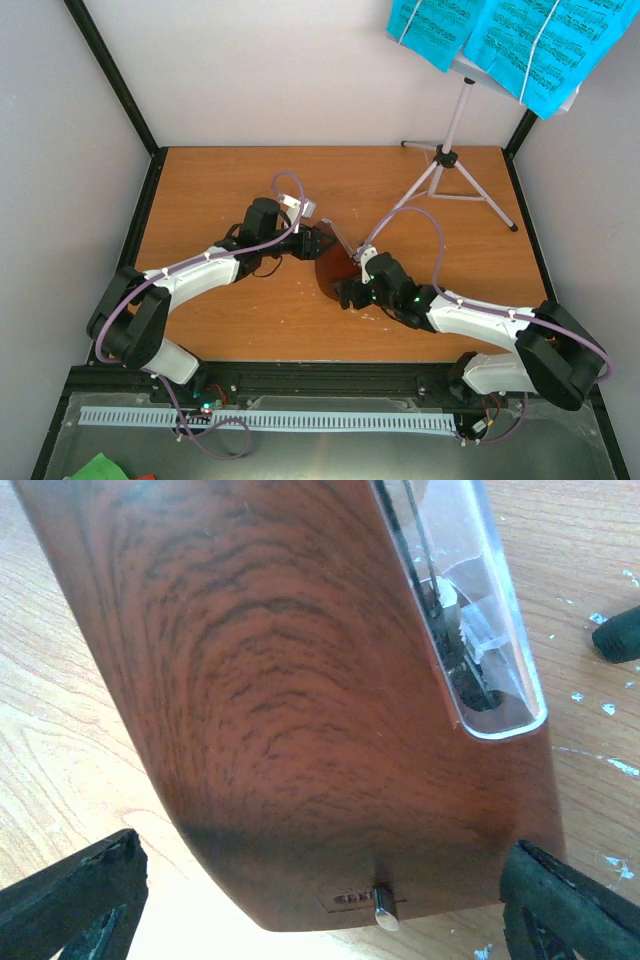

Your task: Pack up the instrument practice props

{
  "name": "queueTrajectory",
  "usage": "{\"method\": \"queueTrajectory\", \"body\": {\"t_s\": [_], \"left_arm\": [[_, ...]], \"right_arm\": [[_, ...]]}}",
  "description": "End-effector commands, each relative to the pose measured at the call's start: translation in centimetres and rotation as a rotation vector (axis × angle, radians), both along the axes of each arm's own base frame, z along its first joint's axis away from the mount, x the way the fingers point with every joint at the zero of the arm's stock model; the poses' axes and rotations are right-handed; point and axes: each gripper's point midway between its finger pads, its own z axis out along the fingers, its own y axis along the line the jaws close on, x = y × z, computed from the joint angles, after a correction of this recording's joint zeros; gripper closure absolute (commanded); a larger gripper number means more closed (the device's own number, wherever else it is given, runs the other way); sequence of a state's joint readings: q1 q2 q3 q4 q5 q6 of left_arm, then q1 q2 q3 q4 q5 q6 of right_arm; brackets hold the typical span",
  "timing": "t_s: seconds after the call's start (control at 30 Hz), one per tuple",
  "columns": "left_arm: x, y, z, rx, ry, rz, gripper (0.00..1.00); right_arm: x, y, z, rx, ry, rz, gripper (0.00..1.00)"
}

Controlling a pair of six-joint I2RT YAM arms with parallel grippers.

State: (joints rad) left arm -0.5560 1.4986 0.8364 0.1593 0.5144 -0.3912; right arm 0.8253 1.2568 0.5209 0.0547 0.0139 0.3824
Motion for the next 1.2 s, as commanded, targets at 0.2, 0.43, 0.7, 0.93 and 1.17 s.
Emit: {"method": "queueTrajectory", "body": {"t_s": [0.2,0.43,0.7,0.93,1.17], "left_arm": [[0.5,1.3,-2.4,0.079,0.102,0.080,0.54],[0.5,1.2,-2.4,0.081,0.106,0.077,0.55],[0.5,1.3,-2.6,0.089,0.116,0.079,0.55],[0.5,1.2,-2.7,0.090,0.117,0.073,0.55],[0.5,1.1,-2.8,0.091,0.120,0.069,0.55]], "right_arm": [[0.2,1.1,-0.3,-0.034,-0.010,-0.023,0.08],[0.2,1.6,-0.7,-0.038,-0.007,-0.019,0.17],[0.3,1.8,-1.0,-0.043,-0.006,-0.017,0.32],[0.5,1.8,-1.0,-0.048,-0.019,-0.019,0.44],[0.7,1.8,-1.0,-0.062,-0.029,-0.020,0.35]]}}
